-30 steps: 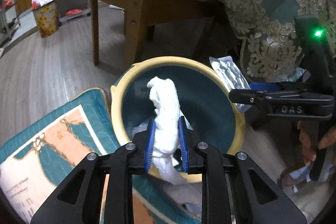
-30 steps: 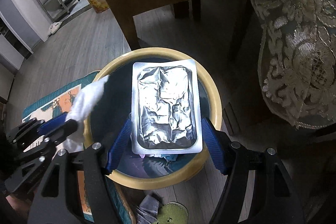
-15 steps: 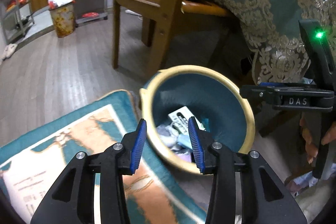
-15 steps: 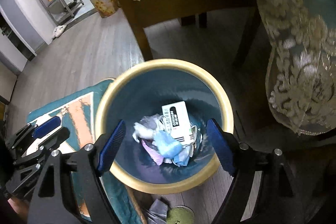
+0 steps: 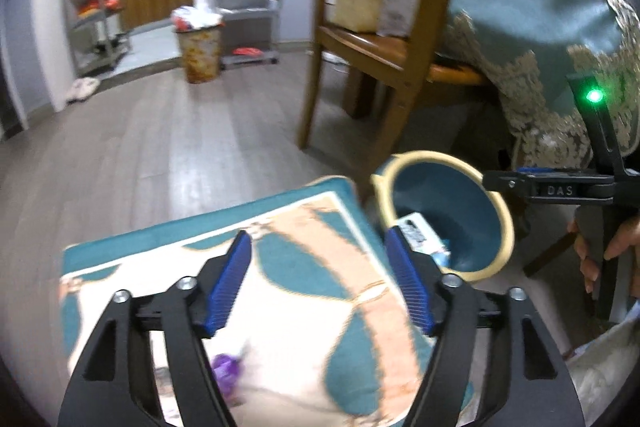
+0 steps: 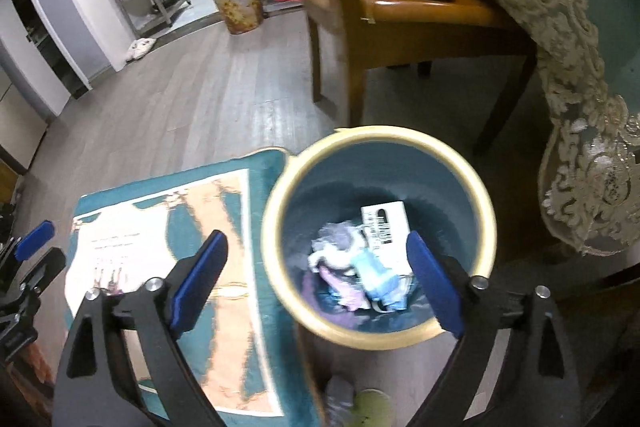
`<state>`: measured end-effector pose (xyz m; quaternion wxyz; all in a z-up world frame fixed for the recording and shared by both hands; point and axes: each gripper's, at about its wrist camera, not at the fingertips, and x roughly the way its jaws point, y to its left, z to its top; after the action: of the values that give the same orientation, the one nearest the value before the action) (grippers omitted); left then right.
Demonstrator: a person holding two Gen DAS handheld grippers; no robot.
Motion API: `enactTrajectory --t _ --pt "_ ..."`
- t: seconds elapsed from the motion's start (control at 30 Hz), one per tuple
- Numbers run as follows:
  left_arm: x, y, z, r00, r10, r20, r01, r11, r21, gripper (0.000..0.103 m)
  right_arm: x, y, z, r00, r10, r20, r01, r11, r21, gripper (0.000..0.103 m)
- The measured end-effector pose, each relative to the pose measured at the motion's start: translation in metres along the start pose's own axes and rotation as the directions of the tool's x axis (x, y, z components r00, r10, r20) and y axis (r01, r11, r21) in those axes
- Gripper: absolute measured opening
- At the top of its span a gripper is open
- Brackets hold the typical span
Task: Collect trash
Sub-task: 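Move both open tools back over the cushion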
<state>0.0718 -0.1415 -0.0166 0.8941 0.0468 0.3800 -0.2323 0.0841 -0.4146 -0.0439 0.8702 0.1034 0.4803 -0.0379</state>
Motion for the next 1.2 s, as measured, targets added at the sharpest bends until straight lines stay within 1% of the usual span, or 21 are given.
enactTrajectory --t 0.03,0.1,0.17,0.37,0.43,0.57,0.67,0.9,1.07,1.2 --pt "-0.006 0.007 -0.002 1.0 0.012 0.005 -0.012 1.0 -0.01 0.077 0.0 0.009 -0.001 1.0 0.017 -0.001 -0.017 1.0 -0.003 0.092" --pt "-0.023 0.028 -0.009 0.998 0.051 0.02 -0.051 0.998 -0.042 0.078 0.001 0.025 -0.003 0.999 0.048 -0.007 -0.048 0.999 -0.003 0.095" --pt "-0.036 0.045 -0.015 0.996 0.083 0.03 -0.081 0.994 -0.067 0.078 0.003 0.048 -0.007 0.997 0.077 -0.02 -0.077 0.997 -0.015 0.095" --pt "-0.075 0.096 -0.037 0.981 0.187 0.047 -0.178 0.973 -0.149 0.078 0.018 0.103 -0.017 0.992 0.109 -0.062 -0.113 0.991 -0.071 0.095" --pt "-0.082 0.11 -0.047 0.974 0.222 0.038 -0.212 0.962 -0.172 0.078 0.024 0.12 -0.022 0.989 0.123 -0.081 -0.129 0.989 -0.076 0.095" --pt "-0.09 0.141 -0.073 0.957 0.289 -0.013 -0.285 0.935 -0.209 0.078 0.04 0.154 -0.035 0.982 0.144 -0.123 -0.156 0.983 -0.096 0.095" --pt "-0.092 0.159 -0.089 0.946 0.32 -0.049 -0.323 0.921 -0.218 0.078 0.047 0.179 -0.042 0.981 0.14 -0.136 -0.158 0.978 -0.133 0.095" --pt "-0.103 0.193 -0.12 0.928 0.359 -0.101 -0.373 0.896 -0.24 0.078 0.064 0.222 -0.06 0.973 0.141 -0.185 -0.176 0.967 -0.184 0.095" --pt "-0.1 0.201 -0.129 0.923 0.363 -0.125 -0.383 0.894 -0.231 0.078 0.082 0.251 -0.08 0.966 0.114 -0.231 -0.167 0.96 -0.224 0.095" --pt "-0.098 0.204 -0.131 0.927 0.355 -0.124 -0.375 0.898 -0.23 0.078 0.093 0.262 -0.091 0.964 0.095 -0.25 -0.155 0.96 -0.233 0.095"
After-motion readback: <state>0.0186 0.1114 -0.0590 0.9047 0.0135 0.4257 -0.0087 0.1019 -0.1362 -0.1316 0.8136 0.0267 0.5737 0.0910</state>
